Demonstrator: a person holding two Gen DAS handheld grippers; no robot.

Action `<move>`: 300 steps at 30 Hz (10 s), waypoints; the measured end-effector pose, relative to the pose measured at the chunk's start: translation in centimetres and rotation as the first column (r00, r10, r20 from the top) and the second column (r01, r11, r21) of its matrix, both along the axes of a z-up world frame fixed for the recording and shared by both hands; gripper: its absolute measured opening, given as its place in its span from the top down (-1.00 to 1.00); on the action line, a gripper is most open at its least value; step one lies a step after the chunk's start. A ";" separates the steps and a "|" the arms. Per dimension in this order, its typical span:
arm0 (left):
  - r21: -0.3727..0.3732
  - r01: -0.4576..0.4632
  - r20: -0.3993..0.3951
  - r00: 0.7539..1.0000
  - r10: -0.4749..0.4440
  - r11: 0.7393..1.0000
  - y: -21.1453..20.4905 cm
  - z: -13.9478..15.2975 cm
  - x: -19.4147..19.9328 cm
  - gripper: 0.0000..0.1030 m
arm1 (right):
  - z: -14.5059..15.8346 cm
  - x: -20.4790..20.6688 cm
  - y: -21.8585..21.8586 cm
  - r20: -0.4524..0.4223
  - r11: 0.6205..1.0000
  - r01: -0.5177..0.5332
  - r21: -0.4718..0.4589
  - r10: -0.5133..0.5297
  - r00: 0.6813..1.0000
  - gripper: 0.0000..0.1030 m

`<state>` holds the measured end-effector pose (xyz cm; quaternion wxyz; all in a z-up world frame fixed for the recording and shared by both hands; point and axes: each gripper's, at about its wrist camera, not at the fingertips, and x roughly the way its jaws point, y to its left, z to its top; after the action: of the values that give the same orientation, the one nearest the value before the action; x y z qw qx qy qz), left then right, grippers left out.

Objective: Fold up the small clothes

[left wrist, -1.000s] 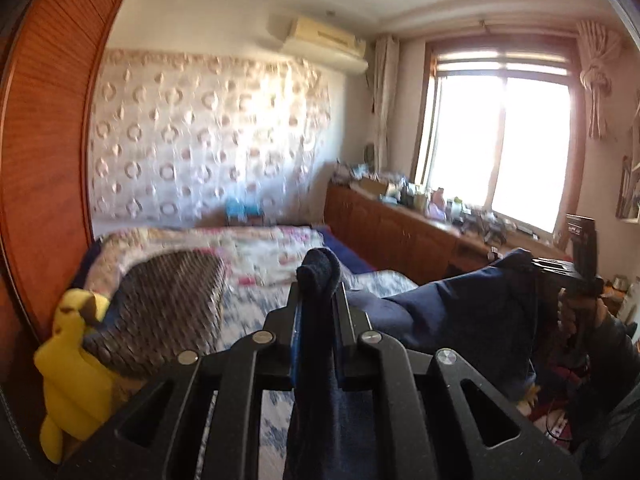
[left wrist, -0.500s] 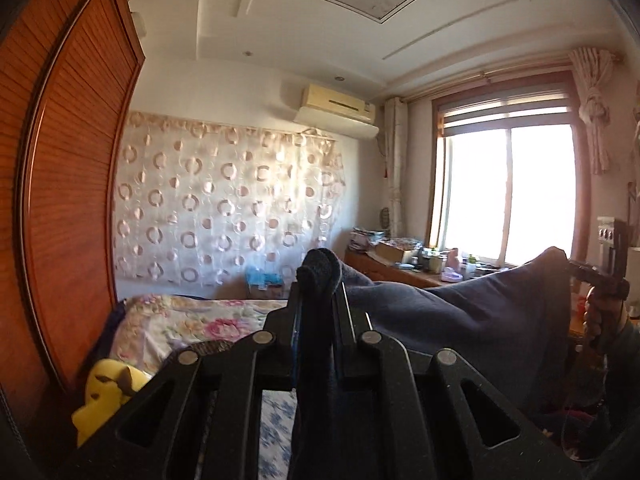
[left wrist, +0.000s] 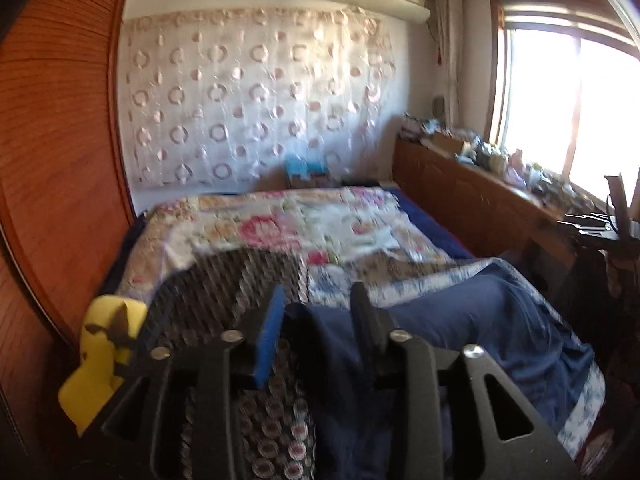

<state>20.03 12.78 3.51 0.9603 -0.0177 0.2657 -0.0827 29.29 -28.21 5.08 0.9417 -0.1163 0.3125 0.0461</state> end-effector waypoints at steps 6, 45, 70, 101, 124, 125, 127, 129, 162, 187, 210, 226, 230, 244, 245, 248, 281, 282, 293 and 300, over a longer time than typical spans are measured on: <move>0.003 0.063 -0.068 0.996 -0.063 0.998 -2.7 -2.5 -2.8 0.09 | -4.8 -2.4 -1.2 -0.082 0.997 -0.050 0.063 0.055 0.995 0.10; -0.042 -0.029 -0.294 0.956 0.015 0.999 -2.1 -13.6 -13.9 0.08 | -16.0 -8.8 -3.5 -0.228 0.986 -0.026 0.164 0.064 0.971 0.08; -0.087 -0.051 -0.295 0.955 0.023 0.995 -2.1 -13.6 -7.8 0.49 | -16.1 -8.8 -3.4 -0.227 0.988 -0.024 0.154 0.059 0.972 0.08; -0.073 0.043 -0.012 0.999 -0.044 0.996 -6.1 -4.5 -11.8 0.97 | -10.4 -11.1 -3.0 -0.030 0.962 -0.133 0.237 0.144 0.989 1.00; -0.016 -0.033 -0.167 0.986 0.030 0.999 -5.0 -10.3 -17.0 0.87 | -10.4 -17.2 -7.4 -0.069 0.972 -0.043 0.232 0.060 0.996 1.00; -0.012 -0.034 -0.174 0.984 0.032 0.999 -5.0 -10.6 -17.0 0.85 | -11.2 -17.1 -7.4 -0.088 0.972 -0.028 0.234 0.050 0.995 1.00; -0.019 -0.037 -0.188 0.982 0.033 0.999 -4.8 -11.0 -16.9 0.71 | -12.0 -17.1 -7.6 -0.111 0.972 -0.011 0.234 0.038 0.993 1.00; -0.029 -0.045 -0.198 0.980 0.039 0.999 -4.5 -11.1 -16.9 0.62 | -12.4 -17.1 -7.8 -0.118 0.974 0.002 0.225 0.026 0.993 1.00; -0.114 -0.079 -0.300 0.953 0.041 0.990 -3.0 -14.2 -14.8 0.20 | -14.3 -15.4 1.1 -0.134 0.977 -0.149 0.150 0.169 0.976 -0.36; -0.133 0.417 -0.046 0.903 -0.426 0.899 -21.4 -0.3 -6.2 0.92 | -12.9 -18.2 -4.4 -0.066 0.947 -0.077 0.311 0.102 0.993 -0.36; -0.044 0.491 -0.144 0.858 -0.492 0.870 -30.9 1.1 -1.8 0.48 | -11.3 -19.9 -9.0 -0.027 0.929 -0.022 0.368 0.034 0.999 -0.37; 0.021 0.378 -0.145 0.917 -0.371 0.926 -25.7 -1.3 -5.0 0.48 | -10.5 -17.2 -5.4 -0.038 0.944 -0.084 0.319 0.102 0.994 -0.37; 0.017 0.347 -0.157 0.927 -0.340 0.938 -24.3 -2.5 -5.6 0.48 | -10.4 -16.5 -4.0 -0.043 0.947 -0.104 0.304 0.123 0.992 -0.37; -0.014 0.267 -0.186 0.946 -0.265 0.964 -20.3 -6.2 -7.6 0.48 | -12.1 -12.3 2.8 -0.114 0.967 -0.155 0.201 0.180 0.977 -0.36; -0.017 0.266 -0.189 0.946 -0.264 0.964 -20.2 -6.4 -7.6 0.48 | -12.9 -11.8 3.3 -0.124 0.981 -0.133 0.144 0.151 0.981 -0.36; -0.023 0.260 -0.195 0.946 -0.259 0.965 -19.9 -6.9 -7.7 0.48 | -14.4 -11.3 3.5 -0.142 0.991 -0.111 0.072 0.120 0.983 0.12; -0.030 0.261 -0.189 0.946 -0.262 0.965 -21.2 -8.5 -8.5 0.48 | -13.9 -10.9 -2.8 -0.137 0.977 -0.142 0.157 0.164 0.977 0.55; -0.030 0.263 -0.190 0.946 -0.264 0.964 -21.2 -8.6 -8.5 0.48 | -13.8 -11.1 -2.6 -0.134 0.978 -0.149 0.144 0.169 0.977 0.64; -0.038 0.257 -0.176 0.950 -0.260 0.966 -20.9 -8.2 -8.7 0.48 | -6.2 -17.3 -2.7 0.105 0.958 -0.217 0.189 0.200 0.974 0.94; -0.045 0.253 -0.158 0.953 -0.257 0.966 -20.9 -7.8 -8.8 0.48 | -7.6 -18.3 -5.3 -0.014 0.977 -0.127 0.169 0.132 0.991 0.93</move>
<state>11.21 -8.12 -4.29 0.9165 -0.0018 0.3421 -0.2074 11.01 -33.53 -2.48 0.9391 -0.0559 0.3111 0.1351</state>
